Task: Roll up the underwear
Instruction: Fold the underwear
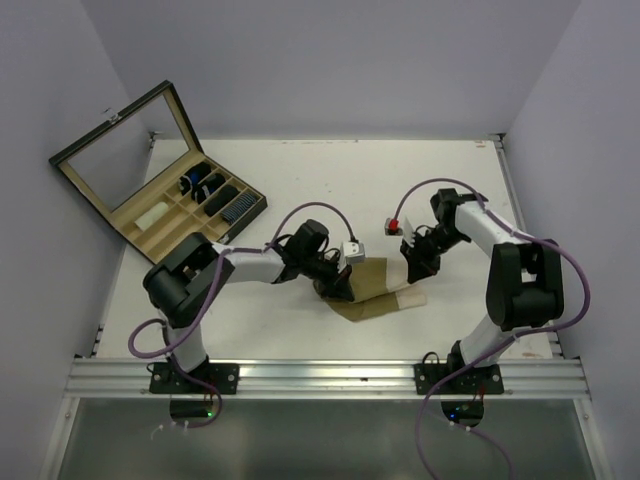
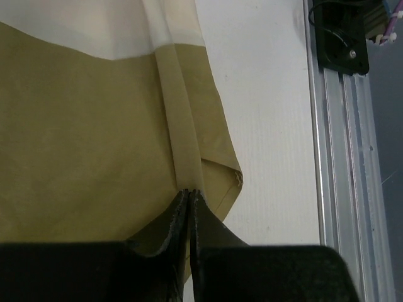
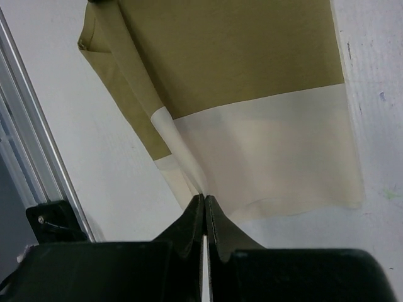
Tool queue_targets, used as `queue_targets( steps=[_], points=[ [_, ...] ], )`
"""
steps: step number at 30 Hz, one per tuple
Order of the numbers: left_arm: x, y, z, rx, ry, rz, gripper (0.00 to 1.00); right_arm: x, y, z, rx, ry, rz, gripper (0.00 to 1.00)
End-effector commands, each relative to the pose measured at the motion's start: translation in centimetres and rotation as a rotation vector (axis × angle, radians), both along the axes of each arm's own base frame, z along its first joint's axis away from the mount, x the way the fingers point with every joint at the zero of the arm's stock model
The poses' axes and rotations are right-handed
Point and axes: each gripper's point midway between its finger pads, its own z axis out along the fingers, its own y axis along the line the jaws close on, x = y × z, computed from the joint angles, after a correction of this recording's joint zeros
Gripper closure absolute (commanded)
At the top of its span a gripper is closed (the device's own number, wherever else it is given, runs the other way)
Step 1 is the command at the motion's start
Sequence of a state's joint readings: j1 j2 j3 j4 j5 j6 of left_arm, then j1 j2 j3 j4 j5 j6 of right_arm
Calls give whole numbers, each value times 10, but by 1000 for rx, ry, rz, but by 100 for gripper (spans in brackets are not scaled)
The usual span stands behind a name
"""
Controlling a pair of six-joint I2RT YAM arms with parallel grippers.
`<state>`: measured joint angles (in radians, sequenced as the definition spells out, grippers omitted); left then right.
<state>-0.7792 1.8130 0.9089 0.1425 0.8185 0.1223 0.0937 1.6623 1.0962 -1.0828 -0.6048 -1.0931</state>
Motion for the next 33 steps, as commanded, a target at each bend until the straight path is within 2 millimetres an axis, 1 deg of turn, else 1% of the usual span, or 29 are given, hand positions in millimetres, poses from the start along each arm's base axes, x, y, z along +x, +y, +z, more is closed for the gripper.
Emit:
queue_targets(
  steps=[1,2,3,4,5,7,8,10,11,12,13,14,15,16,17,18,19,21,22,23,24,25,26,28,29,30,31,32,33],
  points=[
    [-14,-9,-9,6,31,-55,91,8,-10,-3,-51,-57,29,92],
    [-20,-8,-15,22,49,-71,85,7,-11,-4,-55,-42,31,85],
    [-24,-10,-14,24,48,-90,73,4,-11,-4,-55,-22,32,74],
    [-27,-9,-14,27,47,-107,69,5,-10,-1,-51,-22,31,71],
    [-30,-9,-6,10,42,-125,62,5,-9,2,-45,-22,29,68],
    [-30,-7,6,-11,1,-145,55,7,-5,13,-17,-27,1,63],
    [-32,-5,22,-33,-28,-152,53,8,-3,18,-5,-27,-14,63],
    [-32,-4,41,-64,-68,-159,52,13,-1,30,19,-18,-69,63],
    [-36,1,57,-64,-60,-161,52,14,2,35,43,-7,-93,63],
    [-32,2,67,-71,-61,-146,52,20,1,38,50,-7,-130,65],
    [-30,4,79,-70,-45,-119,52,19,3,37,49,49,-201,66],
    [-19,3,87,-72,-52,-77,52,18,6,39,77,79,-222,67],
    [-1,8,90,-66,-43,-13,52,15,8,37,82,119,-246,74],
    [9,11,91,-55,-14,37,53,11,10,31,76,192,-308,78],
    [24,16,81,-21,8,89,53,10,12,26,76,225,-335,81],
    [50,23,81,-5,-2,155,56,8,15,23,87,255,-358,83],
    [58,30,61,65,30,182,57,7,13,13,64,287,-394,90],
    [78,38,47,115,43,255,60,19,10,7,51,283,-455,94],
    [79,40,40,133,69,271,61,20,9,4,37,306,-486,94],
    [83,44,26,170,85,295,62,21,8,-3,19,331,-503,95],
    [83,45,22,181,94,302,62,23,7,-6,0,353,-518,95],
    [82,45,12,200,114,303,62,23,6,-9,-13,374,-523,95],
    [87,48,6,226,108,324,63,21,5,-18,-33,410,-530,95],
    [90,50,-2,250,102,327,65,21,3,-24,-61,437,-539,94],
    [94,53,-12,279,99,341,66,20,2,-28,-72,459,-546,94],
    [97,53,-15,286,94,344,67,21,2,-33,-79,474,-550,94],
    [96,56,-26,320,100,332,69,21,2,-36,-90,495,-560,94],
    [108,54,-24,331,72,345,71,21,3,-38,-92,511,-567,94],
    [118,52,-27,342,53,342,74,20,6,-42,-83,548,-575,94]
  ],
)
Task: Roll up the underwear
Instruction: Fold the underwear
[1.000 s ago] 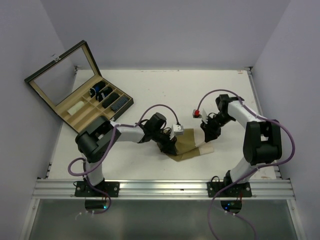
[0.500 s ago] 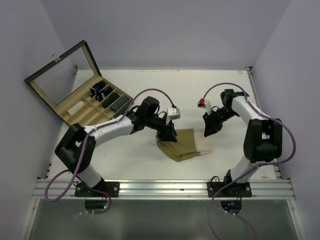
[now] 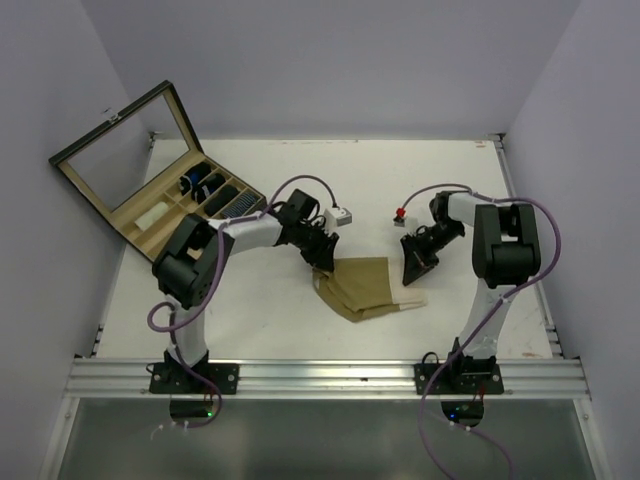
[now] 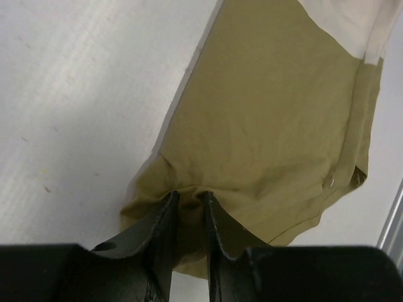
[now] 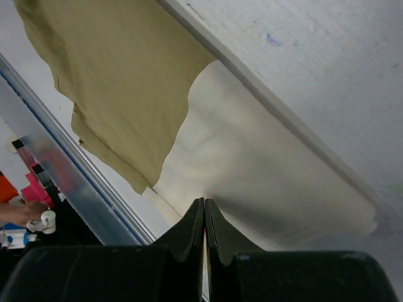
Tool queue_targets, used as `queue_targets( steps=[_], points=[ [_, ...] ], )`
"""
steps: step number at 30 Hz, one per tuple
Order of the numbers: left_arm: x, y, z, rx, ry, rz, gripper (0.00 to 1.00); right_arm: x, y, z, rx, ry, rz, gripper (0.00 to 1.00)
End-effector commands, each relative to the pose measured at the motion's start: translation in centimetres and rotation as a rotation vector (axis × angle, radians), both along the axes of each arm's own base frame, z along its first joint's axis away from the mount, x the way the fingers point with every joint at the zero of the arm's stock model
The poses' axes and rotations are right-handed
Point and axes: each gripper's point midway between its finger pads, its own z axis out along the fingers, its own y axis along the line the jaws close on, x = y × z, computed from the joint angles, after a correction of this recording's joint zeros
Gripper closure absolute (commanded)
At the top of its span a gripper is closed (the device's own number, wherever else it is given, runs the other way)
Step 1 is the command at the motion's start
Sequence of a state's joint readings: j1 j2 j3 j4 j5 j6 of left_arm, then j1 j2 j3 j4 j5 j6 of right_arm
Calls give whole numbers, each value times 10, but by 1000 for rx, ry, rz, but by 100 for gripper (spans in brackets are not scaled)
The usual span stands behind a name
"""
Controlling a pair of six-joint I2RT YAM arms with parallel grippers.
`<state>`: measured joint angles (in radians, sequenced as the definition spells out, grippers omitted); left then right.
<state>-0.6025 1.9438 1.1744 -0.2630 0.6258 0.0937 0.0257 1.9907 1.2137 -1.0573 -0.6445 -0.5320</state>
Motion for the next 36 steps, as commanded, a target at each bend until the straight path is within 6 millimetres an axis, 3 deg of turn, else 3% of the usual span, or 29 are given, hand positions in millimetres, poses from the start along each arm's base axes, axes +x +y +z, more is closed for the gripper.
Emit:
queue_targets(
  steps=[1,3,4,5,6,7,8,12,13,15,16,17,18,19,21,22,23,25,26,31,36],
  points=[
    [28,4,-14,91,-49,4,74,9,3,-2,-7,48,-54,94],
    [54,2,-9,95,-102,20,78,15,9,-2,23,55,-80,93],
    [60,6,-23,118,-101,3,79,17,12,-2,33,66,-92,93],
    [74,9,-23,130,-118,9,81,22,16,1,57,62,-108,92],
    [92,0,-10,100,-159,4,81,33,18,4,66,31,-120,91],
    [99,0,-15,99,-166,-21,80,39,21,8,84,19,-133,90],
    [114,-8,0,52,-198,-29,75,46,24,13,101,1,-145,87],
    [123,-25,45,-131,-219,-54,57,89,26,45,114,-141,-159,84],
    [126,-24,78,-198,-260,-40,52,97,26,56,116,-181,-160,84],
    [123,-16,97,-287,-272,24,47,118,29,81,124,-264,-174,82],
    [123,-4,131,-356,-311,50,40,126,30,91,125,-299,-182,81],
    [121,3,144,-394,-309,70,33,134,36,103,135,-350,-175,78],
    [121,8,175,-467,-324,106,30,145,41,117,133,-390,-194,76],
    [116,23,169,-488,-273,123,23,151,46,124,131,-420,-202,75],
    [111,36,179,-528,-234,158,19,168,67,137,107,-511,-215,71],
    [107,46,172,-536,-196,174,18,173,76,139,96,-537,-220,70],
    [103,49,170,-549,-175,186,17,181,97,145,96,-598,-202,68],
    [102,51,173,-595,-148,211,15,190,112,137,38,-624,-222,66],
    [96,52,163,-600,-110,219,15,193,132,139,43,-661,-196,66],
    [86,46,146,-695,91,243,6,196,185,112,3,-637,-223,66],
    [86,49,140,-766,190,327,0,201,197,84,-89,-609,-275,65]
  ],
)
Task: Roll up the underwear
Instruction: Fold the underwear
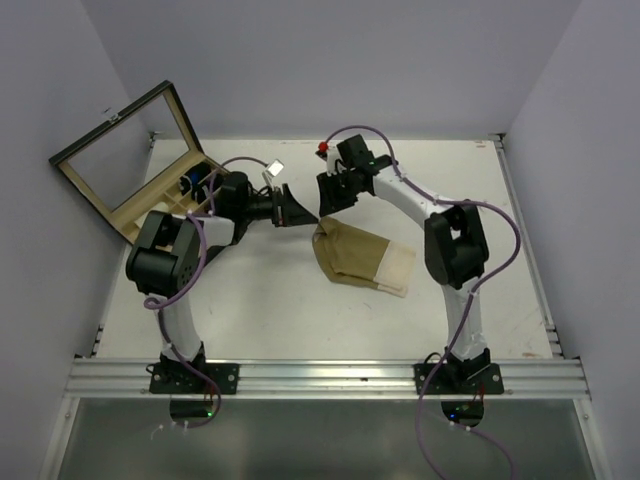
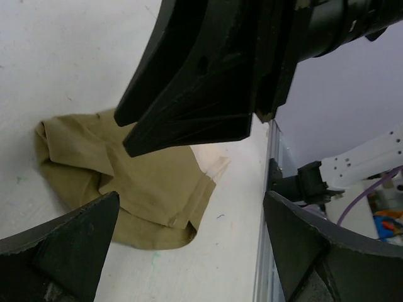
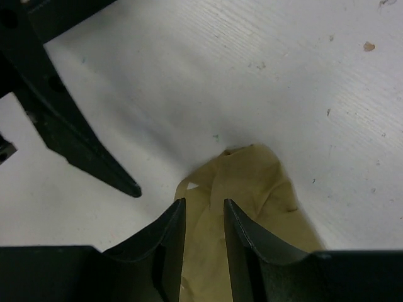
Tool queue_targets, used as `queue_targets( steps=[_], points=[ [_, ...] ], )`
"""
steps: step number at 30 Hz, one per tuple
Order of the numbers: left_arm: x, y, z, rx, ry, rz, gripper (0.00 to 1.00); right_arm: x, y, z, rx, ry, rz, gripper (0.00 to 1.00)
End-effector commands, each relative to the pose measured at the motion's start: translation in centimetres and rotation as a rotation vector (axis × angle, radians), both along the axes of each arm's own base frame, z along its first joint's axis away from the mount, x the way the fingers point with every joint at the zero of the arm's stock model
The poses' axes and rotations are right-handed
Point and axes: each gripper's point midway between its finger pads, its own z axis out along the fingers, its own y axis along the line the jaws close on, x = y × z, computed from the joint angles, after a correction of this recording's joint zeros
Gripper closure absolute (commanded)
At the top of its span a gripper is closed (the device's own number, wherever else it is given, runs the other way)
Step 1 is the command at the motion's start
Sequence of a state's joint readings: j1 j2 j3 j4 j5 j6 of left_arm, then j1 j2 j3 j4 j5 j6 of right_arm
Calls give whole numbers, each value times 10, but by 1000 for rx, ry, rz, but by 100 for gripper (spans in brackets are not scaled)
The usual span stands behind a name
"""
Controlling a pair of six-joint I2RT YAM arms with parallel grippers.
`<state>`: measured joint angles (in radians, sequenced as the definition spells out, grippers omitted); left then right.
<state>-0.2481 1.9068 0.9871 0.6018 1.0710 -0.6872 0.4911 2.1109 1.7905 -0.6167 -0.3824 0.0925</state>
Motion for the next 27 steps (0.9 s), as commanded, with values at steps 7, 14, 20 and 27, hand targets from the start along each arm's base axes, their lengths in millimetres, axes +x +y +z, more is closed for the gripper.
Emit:
queue_targets(
  steps=[7,14,20,27],
  points=[
    [8,13,37,-144,-10,82,0,29,-11,-36,-71,23,-199,60],
    [3,17,21,-86,-5,104,0,25,3,-39,-53,40,-179,60],
    [3,20,12,-73,23,142,0,19,13,-47,-75,48,-158,60],
    [5,20,7,-64,22,161,0,19,13,-64,-129,60,-157,63]
  ],
)
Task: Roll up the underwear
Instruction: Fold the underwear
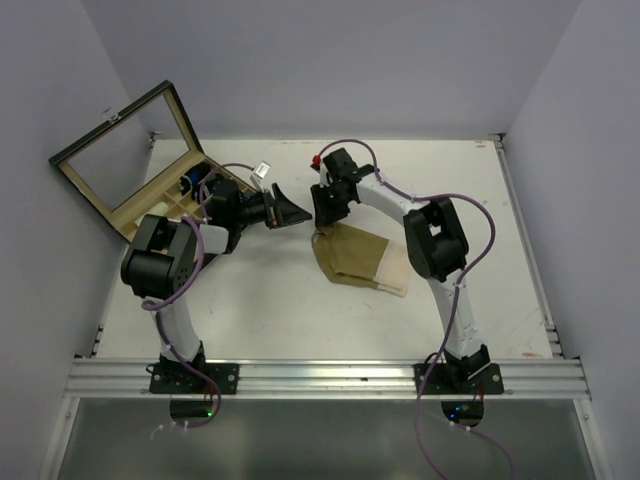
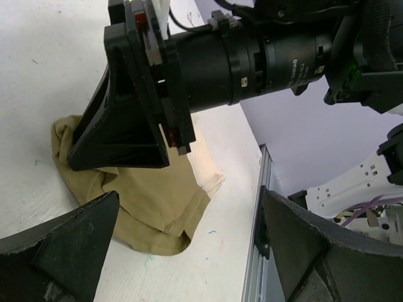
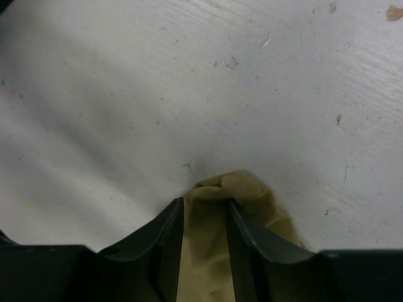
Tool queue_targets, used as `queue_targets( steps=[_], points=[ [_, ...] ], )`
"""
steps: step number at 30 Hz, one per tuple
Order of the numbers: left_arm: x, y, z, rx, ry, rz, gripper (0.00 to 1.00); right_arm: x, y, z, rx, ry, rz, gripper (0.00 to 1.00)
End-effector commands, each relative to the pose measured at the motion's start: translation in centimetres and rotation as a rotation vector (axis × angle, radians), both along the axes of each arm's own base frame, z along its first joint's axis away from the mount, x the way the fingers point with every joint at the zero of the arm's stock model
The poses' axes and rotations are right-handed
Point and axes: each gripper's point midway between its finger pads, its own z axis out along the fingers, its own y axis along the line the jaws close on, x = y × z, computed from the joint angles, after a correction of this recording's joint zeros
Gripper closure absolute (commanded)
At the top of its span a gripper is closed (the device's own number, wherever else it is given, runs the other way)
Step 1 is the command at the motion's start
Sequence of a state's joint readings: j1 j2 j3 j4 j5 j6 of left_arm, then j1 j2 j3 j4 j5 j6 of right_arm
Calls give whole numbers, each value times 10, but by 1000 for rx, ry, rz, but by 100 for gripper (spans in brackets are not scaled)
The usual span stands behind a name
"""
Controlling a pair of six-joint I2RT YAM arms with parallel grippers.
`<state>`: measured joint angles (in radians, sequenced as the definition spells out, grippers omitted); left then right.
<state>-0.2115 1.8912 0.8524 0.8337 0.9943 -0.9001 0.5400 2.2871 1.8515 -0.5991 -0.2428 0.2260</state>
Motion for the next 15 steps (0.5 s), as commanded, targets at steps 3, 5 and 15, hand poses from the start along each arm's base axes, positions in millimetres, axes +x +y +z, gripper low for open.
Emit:
queue_targets(
  steps=[3,5,15],
  points=[
    [0,0,8,20,-77,14,0,10,0,6,-24,-35,-14,76],
    [-3,-3,4,35,-83,4,0,12,1,12,-16,-48,-12,84],
    [-15,-29,-14,8,-38,-42,0,3,9,32,61,-48,24,100]
  ],
)
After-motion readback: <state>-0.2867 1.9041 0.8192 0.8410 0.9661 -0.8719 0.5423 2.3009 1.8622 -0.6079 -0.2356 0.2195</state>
